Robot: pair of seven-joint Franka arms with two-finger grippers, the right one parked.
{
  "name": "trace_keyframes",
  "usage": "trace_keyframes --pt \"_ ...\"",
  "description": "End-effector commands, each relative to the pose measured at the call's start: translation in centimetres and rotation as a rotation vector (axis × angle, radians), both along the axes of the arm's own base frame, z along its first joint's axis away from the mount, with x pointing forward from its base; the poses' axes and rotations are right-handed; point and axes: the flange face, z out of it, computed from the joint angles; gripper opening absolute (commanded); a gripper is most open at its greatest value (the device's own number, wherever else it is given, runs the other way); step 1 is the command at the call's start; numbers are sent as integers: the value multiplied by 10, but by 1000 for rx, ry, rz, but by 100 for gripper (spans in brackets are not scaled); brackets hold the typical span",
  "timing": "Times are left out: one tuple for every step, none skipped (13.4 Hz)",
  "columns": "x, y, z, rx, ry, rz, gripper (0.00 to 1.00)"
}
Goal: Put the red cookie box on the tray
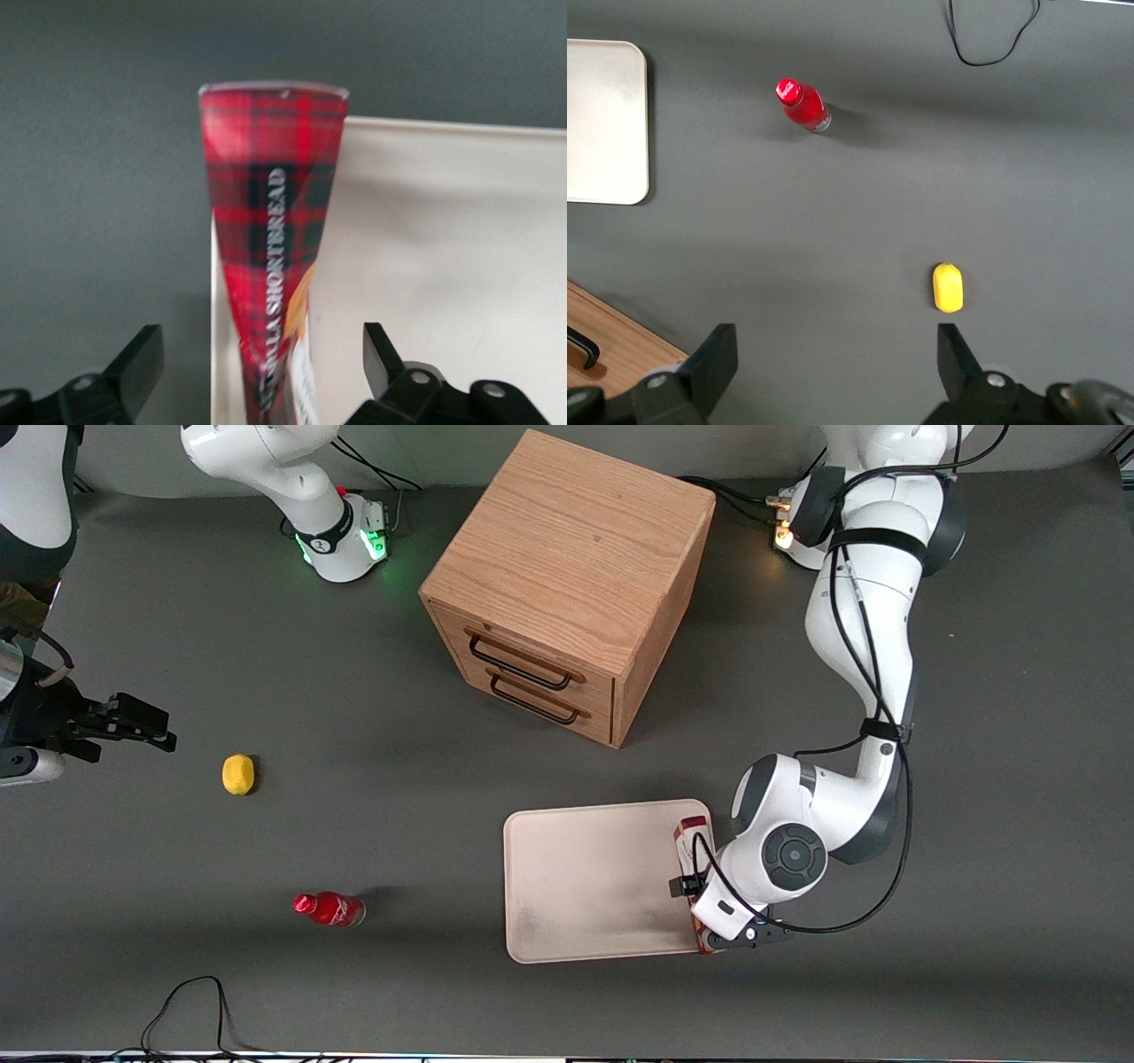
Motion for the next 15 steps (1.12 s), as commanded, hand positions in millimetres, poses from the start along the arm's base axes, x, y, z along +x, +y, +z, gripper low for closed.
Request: trace_keyframes --pt "-5 11 44 37 39 -17 100" --pt "-3 23 54 61 43 -18 100" --pt "-3 33 85 82 24 -20 100" --pt "-7 46 107 90 50 -22 100" --pt "-16 52 138 93 67 -47 100" --pt "-22 73 160 98 96 -45 100" --pt "-29 95 186 94 109 -32 100" --pt "-39 105 204 98 102 -44 100" --pt "-49 125 216 98 103 -56 100" --pt "-61 144 226 96 102 -51 100" --pt "-77 159 236 96 100 -59 100" --pt "-94 176 245 93 92 -78 100" --pt "-111 193 254 92 87 -85 100" --pt "-126 201 262 93 90 -81 100" --pt "-138 217 271 93 94 -60 100"
